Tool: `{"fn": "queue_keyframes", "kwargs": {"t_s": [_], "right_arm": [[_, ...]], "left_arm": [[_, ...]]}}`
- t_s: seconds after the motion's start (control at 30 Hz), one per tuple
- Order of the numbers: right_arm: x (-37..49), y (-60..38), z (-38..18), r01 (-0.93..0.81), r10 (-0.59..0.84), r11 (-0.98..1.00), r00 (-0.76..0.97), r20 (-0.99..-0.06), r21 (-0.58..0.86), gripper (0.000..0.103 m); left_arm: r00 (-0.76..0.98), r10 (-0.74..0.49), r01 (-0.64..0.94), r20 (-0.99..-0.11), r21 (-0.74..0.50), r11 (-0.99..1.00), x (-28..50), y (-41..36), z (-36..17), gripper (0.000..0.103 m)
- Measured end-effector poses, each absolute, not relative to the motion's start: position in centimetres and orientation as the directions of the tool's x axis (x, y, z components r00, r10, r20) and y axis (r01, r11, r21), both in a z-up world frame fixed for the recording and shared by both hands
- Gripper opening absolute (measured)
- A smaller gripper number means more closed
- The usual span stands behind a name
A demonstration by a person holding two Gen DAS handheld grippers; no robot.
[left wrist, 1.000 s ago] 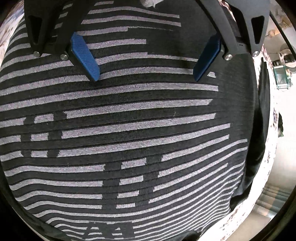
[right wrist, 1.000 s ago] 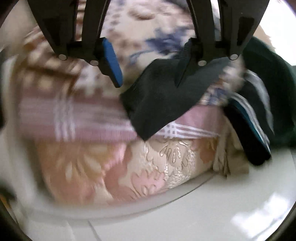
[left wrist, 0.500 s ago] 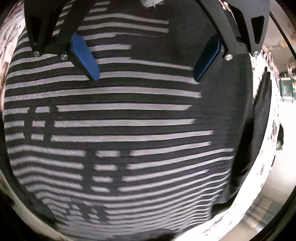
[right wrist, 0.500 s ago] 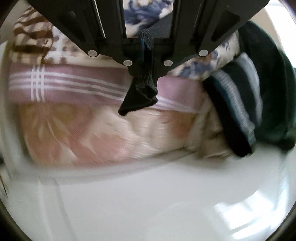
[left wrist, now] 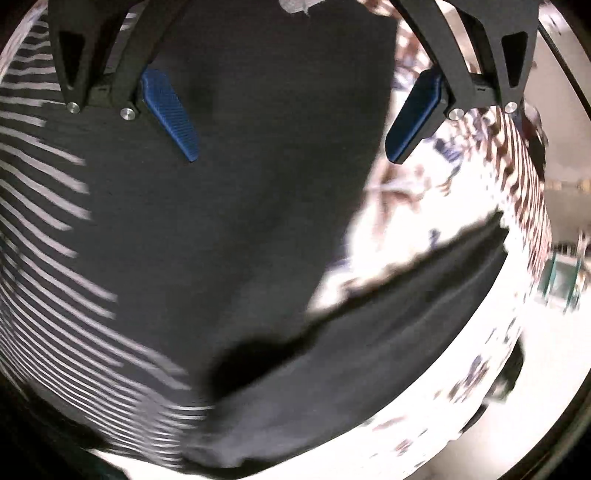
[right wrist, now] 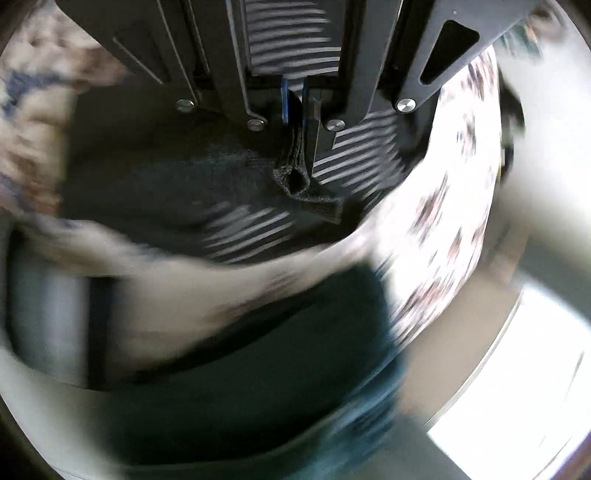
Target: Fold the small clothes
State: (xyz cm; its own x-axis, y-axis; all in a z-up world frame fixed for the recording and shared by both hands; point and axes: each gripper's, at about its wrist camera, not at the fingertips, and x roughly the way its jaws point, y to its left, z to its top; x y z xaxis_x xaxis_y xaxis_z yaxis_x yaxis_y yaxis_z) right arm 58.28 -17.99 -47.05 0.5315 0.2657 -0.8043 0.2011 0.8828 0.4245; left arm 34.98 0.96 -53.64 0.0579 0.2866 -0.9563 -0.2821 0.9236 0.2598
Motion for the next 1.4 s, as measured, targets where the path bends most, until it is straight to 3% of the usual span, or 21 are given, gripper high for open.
{"fn": "queue_keyframes", "kwargs": {"t_s": [0.23, 0.43, 0.53, 0.6, 0.67, 0.7, 0.83, 0.9, 0.93, 1.0, 1.2, 1.3, 1.4], "right_arm": [[63.8, 5.2, -56.9, -0.086, 0.245, 0.969, 0.378, -0.893, 0.230, 0.005], [63.7, 10.3, -61.3, -0.144, 0.190, 0.978, 0.314, -0.930, 0.151, 0.005], [63.9, 9.5, -62.8, -0.161, 0.279, 0.955, 0.185, -0.942, 0.251, 0.009], [63.1, 7.4, -61.9, -0.141, 0.386, 0.919, 0.140, -0.912, 0.368, 0.019], [61.3, 3.2, -60.1, -0.085, 0.467, 0.884, 0.153, -0.871, 0.459, 0.060], [60.5, 1.0, -59.5, -0.053, 0.482, 0.875, 0.179, -0.858, 0.481, 0.064], [56.8, -9.3, -58.7, 0.134, 0.295, 0.932, 0.264, -0.918, 0.338, 0.065], [55.5, -14.0, -61.3, 0.214, 0.083, 0.969, 0.200, -0.976, 0.126, 0.065], [55.2, -15.6, -62.6, 0.231, 0.061, 0.968, 0.141, -0.988, 0.093, 0.065], [53.6, -19.0, -66.1, 0.319, 0.132, 0.939, 0.005, -0.991, 0.127, 0.065], [50.4, -20.2, -63.6, 0.341, 0.173, 0.918, 0.109, -0.979, 0.200, 0.065], [49.1, -20.0, -62.0, 0.374, 0.177, 0.900, 0.152, -0.972, 0.222, 0.065], [48.3, -18.4, -60.8, 0.386, 0.063, 0.915, 0.149, -0.987, 0.117, 0.065]], "left_arm": [[0.030, 0.256, -0.385, -0.966, 0.226, 0.895, 34.1, 8.4, -54.8, 0.103], [0.038, 0.224, -0.390, -0.974, 0.192, 0.901, 34.5, 10.6, -54.8, 0.103], [0.045, 0.210, -0.392, -0.977, 0.177, 0.903, 34.6, 12.0, -54.4, 0.103], [0.054, 0.212, -0.397, -0.976, 0.174, 0.901, 34.4, 13.1, -53.8, 0.103], [0.053, 0.215, -0.405, -0.975, 0.175, 0.897, 34.5, 14.9, -53.5, 0.103], [0.051, 0.211, -0.418, -0.976, 0.171, 0.892, 34.6, 15.7, -53.4, 0.103], [0.043, 0.170, -0.511, -0.985, 0.124, 0.850, 34.6, 19.0, -53.3, 0.103], [0.039, 0.148, -0.576, -0.988, 0.099, 0.812, 34.4, 21.4, -53.5, 0.103], [0.038, 0.142, -0.601, -0.989, 0.091, 0.794, 34.3, 22.3, -53.6, 0.103], [0.056, 0.079, -0.695, -0.995, 0.018, 0.718, 33.4, 25.6, -54.3, 0.103], [0.254, -0.167, -0.916, -0.953, -0.292, 0.274, 29.0, 34.5, -58.7, 0.103], [0.313, -0.144, -0.937, -0.939, -0.330, 0.115, 27.9, 37.3, -60.1, 0.103], [0.333, -0.045, -0.943, -0.942, -0.334, 0.004, 27.6, 39.6, -60.0, 0.101]]}}
